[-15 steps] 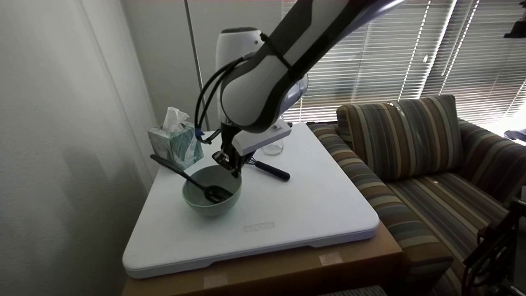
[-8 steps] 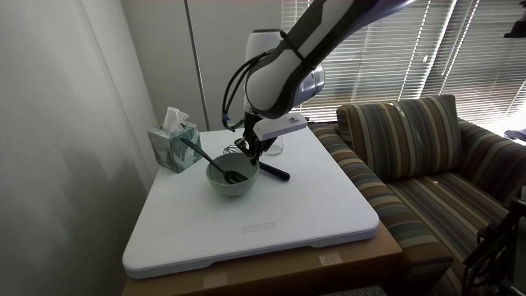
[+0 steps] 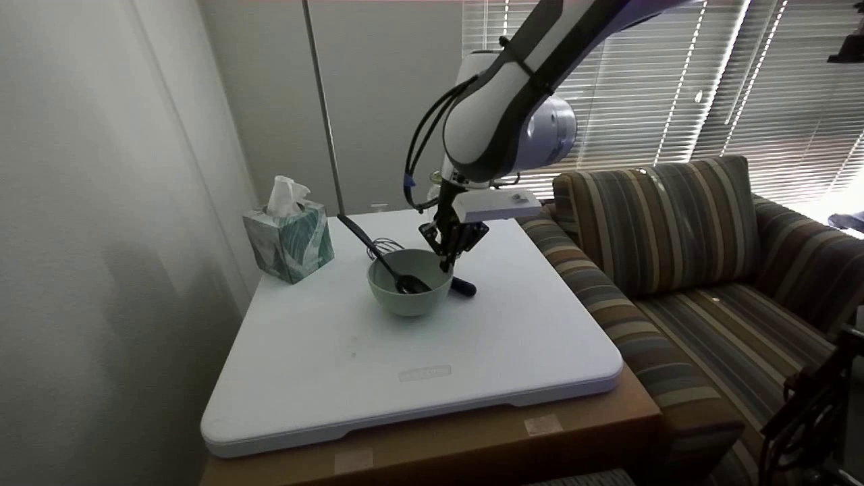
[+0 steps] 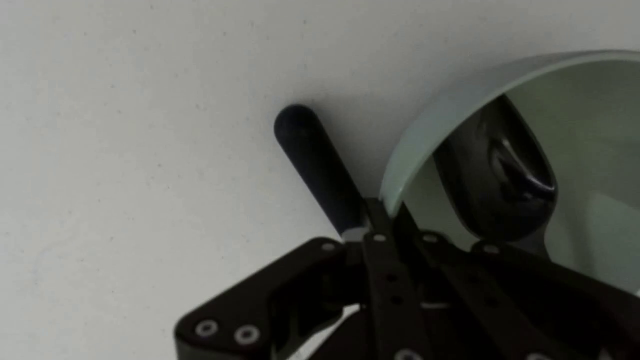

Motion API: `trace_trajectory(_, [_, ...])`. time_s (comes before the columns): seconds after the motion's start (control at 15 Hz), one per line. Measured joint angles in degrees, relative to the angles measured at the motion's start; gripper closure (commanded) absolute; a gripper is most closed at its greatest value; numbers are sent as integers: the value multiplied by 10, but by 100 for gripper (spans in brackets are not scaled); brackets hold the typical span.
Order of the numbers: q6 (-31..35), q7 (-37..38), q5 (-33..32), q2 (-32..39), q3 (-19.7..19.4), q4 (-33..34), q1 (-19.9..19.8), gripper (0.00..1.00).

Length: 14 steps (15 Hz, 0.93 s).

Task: Move the bowl to the right

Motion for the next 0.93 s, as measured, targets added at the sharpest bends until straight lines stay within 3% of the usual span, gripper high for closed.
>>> trace_trajectory(0.27, [1,-80,23,-33,62,-70,-43,99])
trace_trajectory(0.4, [2,-98,23,-52,68,-105,-49,99])
trace_trajectory(0.6, [29,-99,17,-84,47,-160,-44,99])
trace_trajectory(0.93, [130,-80,-2,-124,-4,-251,-15,99])
